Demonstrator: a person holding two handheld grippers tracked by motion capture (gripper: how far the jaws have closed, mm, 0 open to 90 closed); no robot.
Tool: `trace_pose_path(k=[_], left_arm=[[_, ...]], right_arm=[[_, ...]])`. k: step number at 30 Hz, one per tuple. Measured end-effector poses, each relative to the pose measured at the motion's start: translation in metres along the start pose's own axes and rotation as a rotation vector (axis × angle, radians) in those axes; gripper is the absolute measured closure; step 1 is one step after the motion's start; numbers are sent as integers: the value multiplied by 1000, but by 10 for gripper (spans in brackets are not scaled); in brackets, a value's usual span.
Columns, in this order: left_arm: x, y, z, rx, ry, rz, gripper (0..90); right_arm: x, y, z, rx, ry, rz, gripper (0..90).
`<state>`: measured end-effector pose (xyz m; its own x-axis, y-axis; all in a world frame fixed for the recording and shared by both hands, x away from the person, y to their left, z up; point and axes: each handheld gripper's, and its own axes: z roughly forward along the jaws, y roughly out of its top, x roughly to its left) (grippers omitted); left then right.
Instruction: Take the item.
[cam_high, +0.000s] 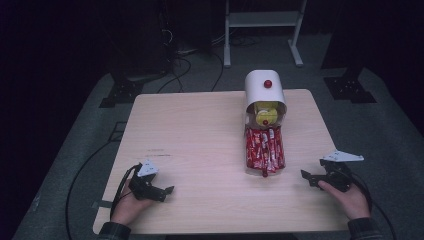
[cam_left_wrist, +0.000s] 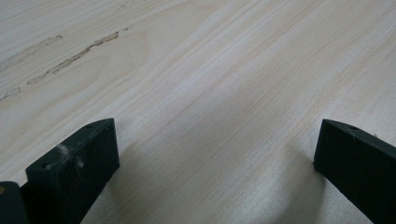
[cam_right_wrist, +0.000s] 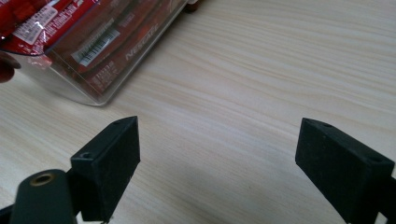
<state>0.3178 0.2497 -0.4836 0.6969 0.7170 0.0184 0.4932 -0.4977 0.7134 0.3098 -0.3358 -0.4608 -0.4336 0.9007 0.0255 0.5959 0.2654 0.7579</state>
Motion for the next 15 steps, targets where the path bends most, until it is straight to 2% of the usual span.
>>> trace_pose_path(k=[15], left_arm=[[0, 0, 0, 0, 0, 0, 0]], right_arm=[[4, 16, -2, -31, 30, -14, 130]])
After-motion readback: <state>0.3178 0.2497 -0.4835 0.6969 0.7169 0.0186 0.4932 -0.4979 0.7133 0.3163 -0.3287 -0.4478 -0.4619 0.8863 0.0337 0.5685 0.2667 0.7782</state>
